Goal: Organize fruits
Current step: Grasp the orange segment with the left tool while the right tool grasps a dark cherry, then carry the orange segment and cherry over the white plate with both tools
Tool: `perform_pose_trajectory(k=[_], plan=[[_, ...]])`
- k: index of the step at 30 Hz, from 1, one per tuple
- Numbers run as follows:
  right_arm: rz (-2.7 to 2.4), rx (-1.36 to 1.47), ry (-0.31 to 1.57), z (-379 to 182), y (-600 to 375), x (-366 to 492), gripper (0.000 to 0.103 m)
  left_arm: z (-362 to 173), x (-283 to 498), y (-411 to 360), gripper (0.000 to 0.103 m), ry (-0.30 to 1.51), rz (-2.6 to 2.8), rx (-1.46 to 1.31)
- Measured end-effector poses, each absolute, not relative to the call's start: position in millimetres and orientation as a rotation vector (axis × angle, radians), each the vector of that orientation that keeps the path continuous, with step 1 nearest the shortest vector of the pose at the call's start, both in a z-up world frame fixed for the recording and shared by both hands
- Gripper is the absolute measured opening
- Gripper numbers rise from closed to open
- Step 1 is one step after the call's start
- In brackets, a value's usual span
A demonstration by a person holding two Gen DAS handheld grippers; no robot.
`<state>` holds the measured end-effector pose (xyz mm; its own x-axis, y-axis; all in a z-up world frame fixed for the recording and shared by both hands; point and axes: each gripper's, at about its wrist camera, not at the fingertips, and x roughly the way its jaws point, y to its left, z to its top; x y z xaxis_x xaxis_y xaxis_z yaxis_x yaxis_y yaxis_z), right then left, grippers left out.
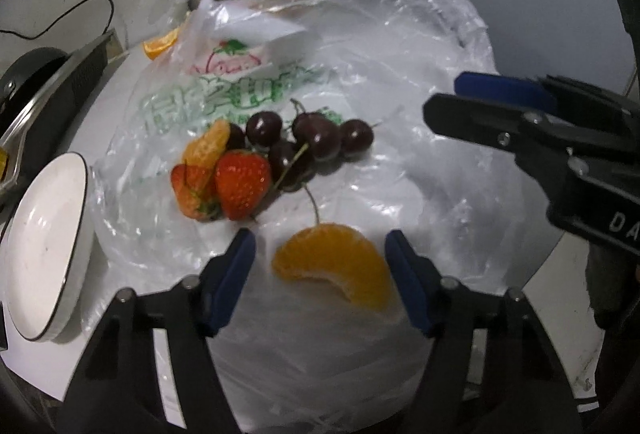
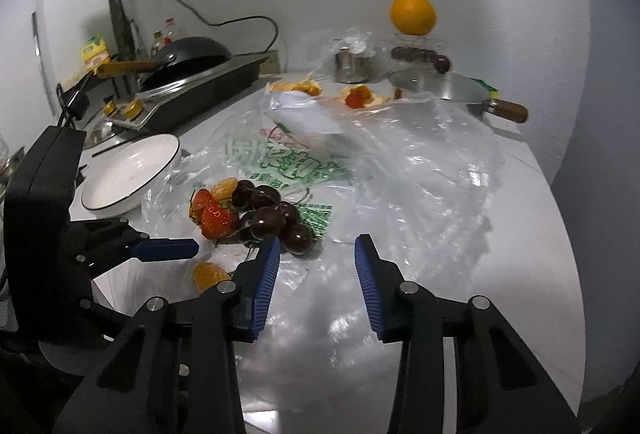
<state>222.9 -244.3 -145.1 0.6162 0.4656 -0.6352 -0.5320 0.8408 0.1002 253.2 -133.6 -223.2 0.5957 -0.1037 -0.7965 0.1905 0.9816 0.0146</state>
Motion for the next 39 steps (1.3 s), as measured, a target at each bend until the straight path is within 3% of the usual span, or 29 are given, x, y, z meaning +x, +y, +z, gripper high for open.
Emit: perform_pose_trajectory(k=[6,9,12,28,39], plan=[[0.596,-0.238,0.677,-151.9,-219.3,229.7,0.039,-229.8,256.6,-129.7,0.068,0.935,-0.185,0.080],[0.616,-0.302,0.689,-159.6,-208.4,235.7,0.032,-229.1,255.5,-129.6,0.054,0.925,-0.197,0.080],[0.629,-0.364,0.702,-169.7,-199.7,239.6,0.031,-228.9,256.4,-130.0,0.052,0.922,-0.207,0.081],[0.658,-0.510,0.704,-188.6,-179.6,247.6,0.027,-211.2,249.3,-120.0,0.050,0.885,-0.204,0.040],[0.672,-0.451,0.683,-163.5,-181.3,229.9,0.027,-189.7,232.0,-104.8,0.051,0.821,-0.196,0.018]])
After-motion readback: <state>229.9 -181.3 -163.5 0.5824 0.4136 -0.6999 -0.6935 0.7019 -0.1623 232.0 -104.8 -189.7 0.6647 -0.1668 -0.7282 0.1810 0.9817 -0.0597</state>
